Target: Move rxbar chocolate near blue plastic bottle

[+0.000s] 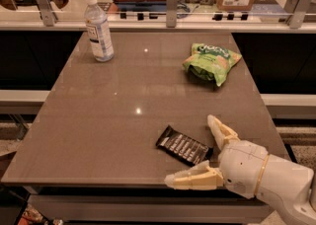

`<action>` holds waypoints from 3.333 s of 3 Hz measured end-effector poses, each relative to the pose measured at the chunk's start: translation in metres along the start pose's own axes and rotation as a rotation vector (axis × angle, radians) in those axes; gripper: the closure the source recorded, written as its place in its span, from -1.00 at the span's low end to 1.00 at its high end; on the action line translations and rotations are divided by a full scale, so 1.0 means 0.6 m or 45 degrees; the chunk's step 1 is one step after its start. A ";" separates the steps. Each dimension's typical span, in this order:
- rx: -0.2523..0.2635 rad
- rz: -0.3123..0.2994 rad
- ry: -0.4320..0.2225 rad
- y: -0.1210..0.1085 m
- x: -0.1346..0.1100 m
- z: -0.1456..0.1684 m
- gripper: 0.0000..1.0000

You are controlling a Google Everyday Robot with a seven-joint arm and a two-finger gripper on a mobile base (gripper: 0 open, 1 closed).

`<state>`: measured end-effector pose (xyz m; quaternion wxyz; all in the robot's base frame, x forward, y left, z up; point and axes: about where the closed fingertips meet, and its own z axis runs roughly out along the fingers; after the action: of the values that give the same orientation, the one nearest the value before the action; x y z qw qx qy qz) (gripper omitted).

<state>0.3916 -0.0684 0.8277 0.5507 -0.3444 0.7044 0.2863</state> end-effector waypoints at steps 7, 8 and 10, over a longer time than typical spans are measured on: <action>-0.024 -0.007 -0.023 0.017 0.005 0.028 1.00; -0.029 -0.032 -0.010 0.004 -0.019 0.034 1.00; -0.035 -0.083 0.007 -0.037 -0.086 0.053 1.00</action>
Offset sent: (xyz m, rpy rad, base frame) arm 0.0034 0.0152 -0.0236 0.0446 0.0012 0.0076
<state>0.4357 -0.0478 0.8698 0.5532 -0.3755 0.6902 0.2768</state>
